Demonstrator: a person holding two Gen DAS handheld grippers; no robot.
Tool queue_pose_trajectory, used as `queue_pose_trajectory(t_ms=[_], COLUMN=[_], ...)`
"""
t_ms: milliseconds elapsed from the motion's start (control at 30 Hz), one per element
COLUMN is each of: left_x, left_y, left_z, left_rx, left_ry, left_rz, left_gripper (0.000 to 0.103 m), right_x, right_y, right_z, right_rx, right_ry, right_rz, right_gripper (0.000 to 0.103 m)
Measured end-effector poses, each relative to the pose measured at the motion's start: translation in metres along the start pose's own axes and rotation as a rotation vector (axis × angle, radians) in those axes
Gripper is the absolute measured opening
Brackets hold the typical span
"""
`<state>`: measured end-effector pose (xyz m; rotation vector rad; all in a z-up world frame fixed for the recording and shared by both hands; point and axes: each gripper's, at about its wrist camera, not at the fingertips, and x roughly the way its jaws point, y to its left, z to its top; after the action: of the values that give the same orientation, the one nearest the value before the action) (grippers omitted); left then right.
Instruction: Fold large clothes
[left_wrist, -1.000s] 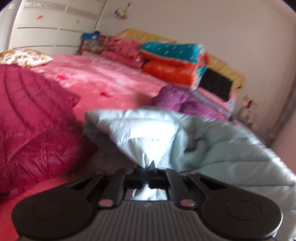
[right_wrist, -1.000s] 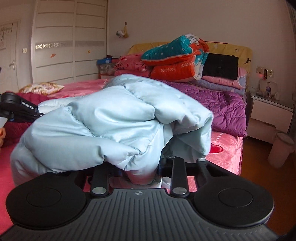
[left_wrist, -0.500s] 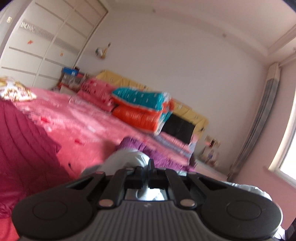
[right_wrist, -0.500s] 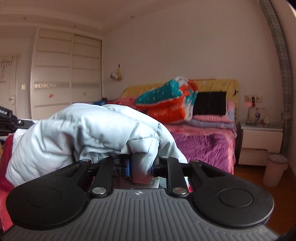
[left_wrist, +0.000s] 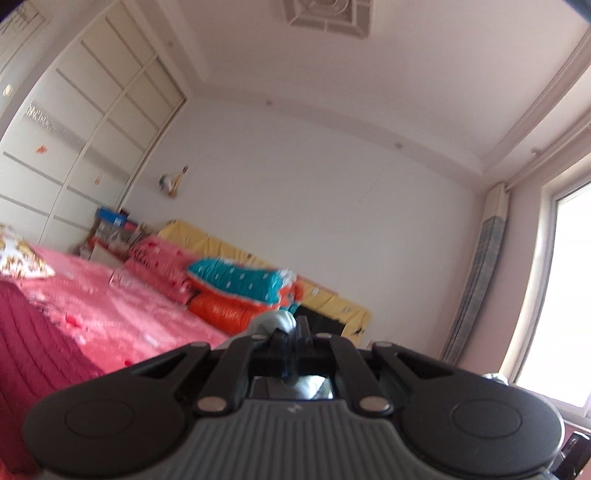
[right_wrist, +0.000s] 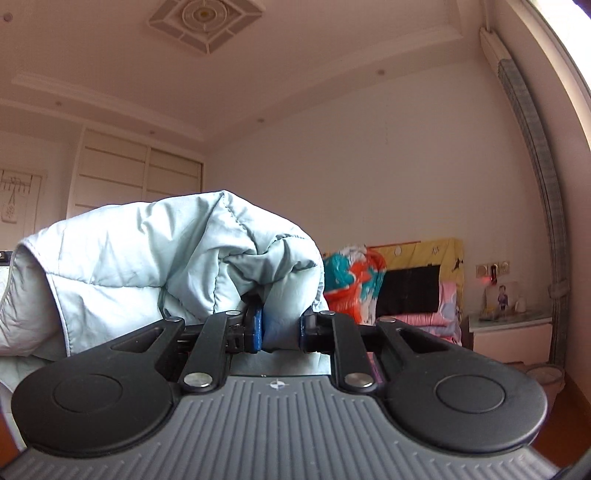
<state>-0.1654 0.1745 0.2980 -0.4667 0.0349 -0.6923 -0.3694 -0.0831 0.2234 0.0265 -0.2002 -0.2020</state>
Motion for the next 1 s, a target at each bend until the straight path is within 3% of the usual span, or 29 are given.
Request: queue_pose_trajectory(t_ms=[233, 400, 667, 1000], left_x=[-0.014, 0.010, 0.108, 0.208], left_y=[-0.017, -0.006, 0.069, 0.157], left_z=[0.021, 0.017, -0.023, -0.079], left_rx=[0.044, 0.058, 0.042, 0.065], left_ry=[-0.066, -0.021, 0.160, 0.295], left_rz=[-0.022, 0.056, 0.299, 0.456], left_gripper=[0.000, 0.000, 0.000, 0.000], right_x=[-0.026, -0.017, 0.054, 0.177], right_y=[-0.013, -0.017, -0.021, -0.026], right_z=[0.044, 0.056, 0.019, -0.072], right_rx=[0.057, 0.046, 0.004, -0.081], right_ry=[-0.082, -0.091, 0.031, 0.228], right_rz=[0.010, 0.004, -0.082, -0.146], right_gripper=[0.020, 0.020, 0.020, 0.020])
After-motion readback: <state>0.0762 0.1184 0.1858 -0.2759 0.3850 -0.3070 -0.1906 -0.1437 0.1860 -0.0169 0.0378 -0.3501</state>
